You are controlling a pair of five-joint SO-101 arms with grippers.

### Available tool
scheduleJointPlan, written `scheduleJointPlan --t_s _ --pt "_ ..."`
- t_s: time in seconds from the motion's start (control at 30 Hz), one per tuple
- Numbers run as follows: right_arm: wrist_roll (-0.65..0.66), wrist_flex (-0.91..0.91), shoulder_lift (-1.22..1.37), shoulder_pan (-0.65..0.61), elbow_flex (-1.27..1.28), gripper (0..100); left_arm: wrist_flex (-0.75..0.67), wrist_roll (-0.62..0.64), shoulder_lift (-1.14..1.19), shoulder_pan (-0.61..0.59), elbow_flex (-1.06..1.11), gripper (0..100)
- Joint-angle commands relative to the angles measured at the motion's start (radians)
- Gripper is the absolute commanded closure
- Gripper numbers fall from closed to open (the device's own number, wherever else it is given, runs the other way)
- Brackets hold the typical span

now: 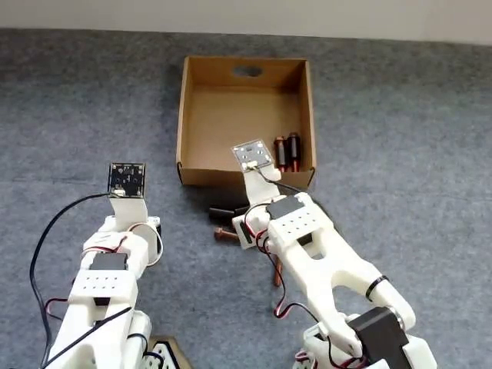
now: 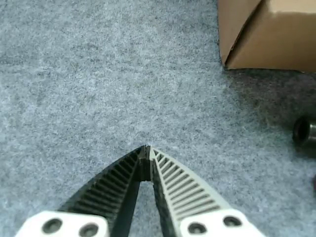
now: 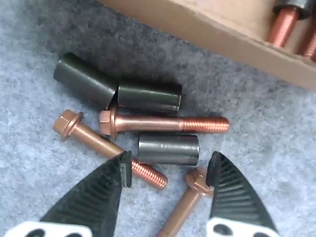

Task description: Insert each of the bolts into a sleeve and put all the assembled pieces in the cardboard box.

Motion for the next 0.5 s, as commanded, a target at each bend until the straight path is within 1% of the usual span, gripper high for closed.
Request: scheduleJointPlan --t_s 0.0,0.37,0.47 --pt "-0.011 -0.012 0.002 -0.005 -0.002 76.0 -0.015 -0.005 -0.005 0.013 -0.004 98" --pt "-0.011 -0.013 0.001 -0.024 0.021 76.0 -0.015 -0.005 -0.005 0.013 -0.004 98" --pt "-0.011 -0.045 0.001 -0.024 0.024 76.0 -0.015 -0.005 -0.005 0.013 -0.004 98"
